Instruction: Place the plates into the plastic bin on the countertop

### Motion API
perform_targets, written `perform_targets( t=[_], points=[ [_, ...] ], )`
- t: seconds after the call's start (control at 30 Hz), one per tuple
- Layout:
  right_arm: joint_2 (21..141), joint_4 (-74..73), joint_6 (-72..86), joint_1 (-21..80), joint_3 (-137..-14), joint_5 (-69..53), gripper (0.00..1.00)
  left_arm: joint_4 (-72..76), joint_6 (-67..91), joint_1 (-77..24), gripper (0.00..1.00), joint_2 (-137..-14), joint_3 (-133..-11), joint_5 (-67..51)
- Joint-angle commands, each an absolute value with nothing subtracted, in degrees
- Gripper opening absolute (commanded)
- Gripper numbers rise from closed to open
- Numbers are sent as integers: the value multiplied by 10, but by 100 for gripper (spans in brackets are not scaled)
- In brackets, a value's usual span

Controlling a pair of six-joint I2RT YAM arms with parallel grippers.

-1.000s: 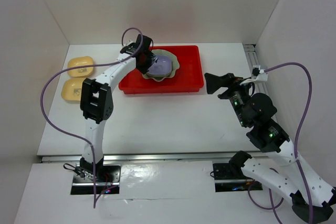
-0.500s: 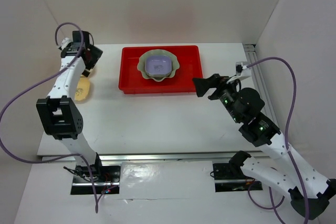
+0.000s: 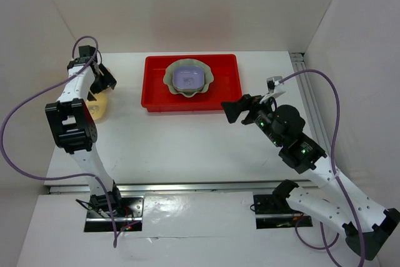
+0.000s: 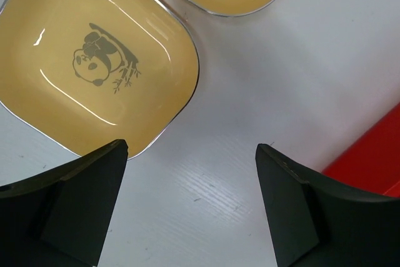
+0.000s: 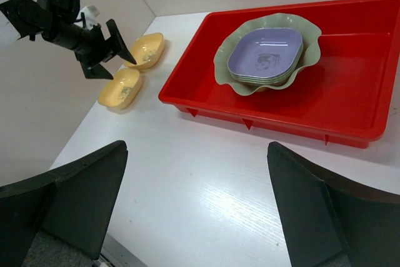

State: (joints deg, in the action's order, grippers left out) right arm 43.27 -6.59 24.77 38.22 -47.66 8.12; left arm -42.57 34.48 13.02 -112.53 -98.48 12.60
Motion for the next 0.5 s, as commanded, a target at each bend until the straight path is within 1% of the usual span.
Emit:
perform_targets(
  t=[0.0,0.03,0.13,0.23,0.3,0.43,0.47],
  points=[
    [424,-42,229,382,-486,74,100,-419,308,133,95,-1120,-975,128],
    [424,-47,223,382,-486,74,100,-419,308,133,95,-1125,-975,128],
    [409,-41,228,382,-480,74,100,-419,321,138,90,-1125,-954,123],
    [403,-35,229,382,-475,69,100,-419,321,138,88,-1152,-948,123],
    [403,-35,229,382,-475,69,100,-419,321,138,81,-1158,-942,117],
    [408,-35,229,382,-475,69,100,-419,335,143,81,-1181,-921,117],
    [408,-29,229,382,-475,69,100,-412,335,143,80,-1188,-921,111]
  ],
)
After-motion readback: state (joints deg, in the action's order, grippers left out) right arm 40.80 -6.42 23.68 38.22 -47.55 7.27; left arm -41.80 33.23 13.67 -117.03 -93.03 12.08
